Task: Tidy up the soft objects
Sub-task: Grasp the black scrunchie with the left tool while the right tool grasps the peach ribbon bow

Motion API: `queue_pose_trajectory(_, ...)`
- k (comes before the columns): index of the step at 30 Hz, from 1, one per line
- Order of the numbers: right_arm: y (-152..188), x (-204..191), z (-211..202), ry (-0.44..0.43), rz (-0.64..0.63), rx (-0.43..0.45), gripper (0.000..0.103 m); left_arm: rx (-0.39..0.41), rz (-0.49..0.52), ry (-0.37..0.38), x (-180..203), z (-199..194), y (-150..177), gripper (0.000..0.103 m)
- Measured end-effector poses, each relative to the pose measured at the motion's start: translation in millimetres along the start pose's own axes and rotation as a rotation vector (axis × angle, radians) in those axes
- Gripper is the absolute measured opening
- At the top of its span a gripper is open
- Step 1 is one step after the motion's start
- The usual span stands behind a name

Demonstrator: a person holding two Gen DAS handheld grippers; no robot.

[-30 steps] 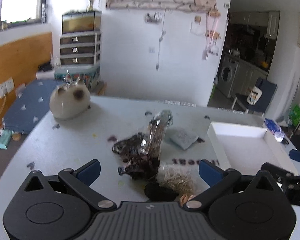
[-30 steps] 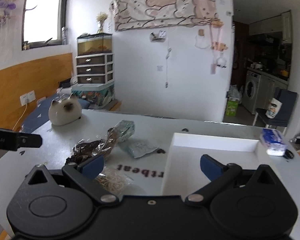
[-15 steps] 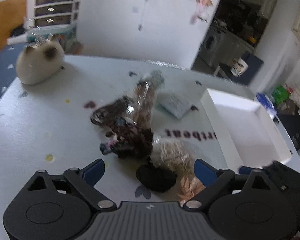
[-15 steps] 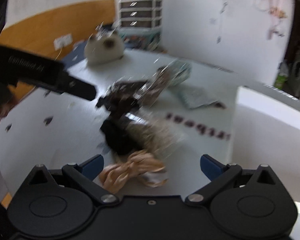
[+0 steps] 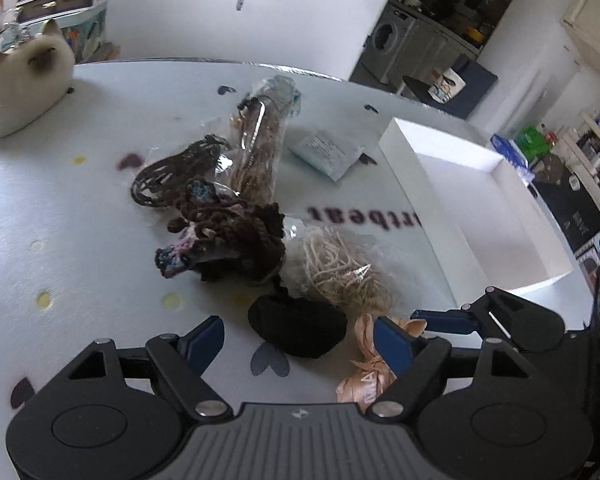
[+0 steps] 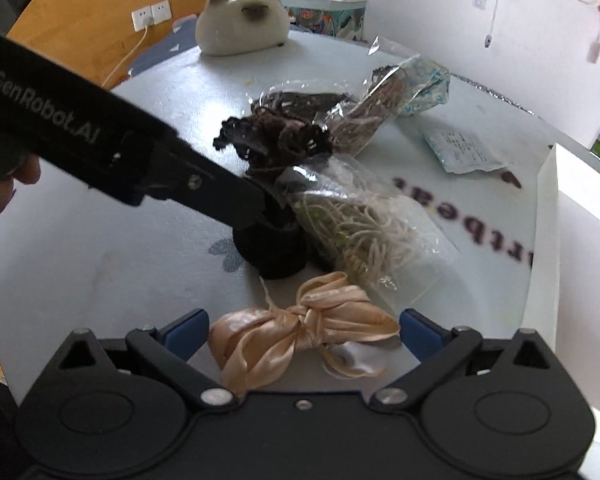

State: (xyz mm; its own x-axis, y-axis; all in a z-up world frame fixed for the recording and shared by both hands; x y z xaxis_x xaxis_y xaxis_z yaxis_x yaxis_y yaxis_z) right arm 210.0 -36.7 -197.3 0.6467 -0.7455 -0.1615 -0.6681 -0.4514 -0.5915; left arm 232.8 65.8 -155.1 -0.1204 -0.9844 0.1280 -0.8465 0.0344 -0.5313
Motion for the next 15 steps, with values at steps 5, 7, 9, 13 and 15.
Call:
queue_pose_trajectory(5, 3.6, 2.8, -6.5, 0.001, 0.039, 0.007, 0.077, -0.015, 0.024, 0.003, 3.9, 13.6, 1.8, 0.081)
queue_pose_trajectory(7, 6.1, 3.4, -10.7, -0.014, 0.058, 0.007, 0.064, -0.011, 0.035, 0.001, 5.2, 17.9, 1.3, 0.080)
queue_pose_trajectory(9, 8.7, 3.0, -13.7, -0.017, 0.073, 0.012, 0.061, -0.011, 0.044, 0.000, 6.6, 21.5, 0.7, 0.077)
queue_pose_trajectory(13, 13.1, 1.4, -20.8, -0.011, 0.089, 0.013, 0.052, -0.025, 0.049, -0.007, 9.7, 29.5, -0.7, 0.061)
queue_pose_trajectory(15, 14.4, 1.2, -24.0, -0.015, 0.098, 0.014, 0.041, -0.025, 0.062, -0.010, 11.9, 30.8, -1.0, 0.054)
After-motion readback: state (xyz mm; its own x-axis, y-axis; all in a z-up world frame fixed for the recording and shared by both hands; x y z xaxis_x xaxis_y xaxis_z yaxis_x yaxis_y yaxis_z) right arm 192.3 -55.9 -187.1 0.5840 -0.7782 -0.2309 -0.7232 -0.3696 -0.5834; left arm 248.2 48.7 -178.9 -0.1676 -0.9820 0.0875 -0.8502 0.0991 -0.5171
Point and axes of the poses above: each gripper's, at about its wrist camera, not at the fingertips, and z roughly the way its jaws point, x to its right, y to its underside, the point moved 5 cm from there along z, roughly the way its jaws point, and after that the axes turned 10 degrees about -y, right-handed, at the moved point
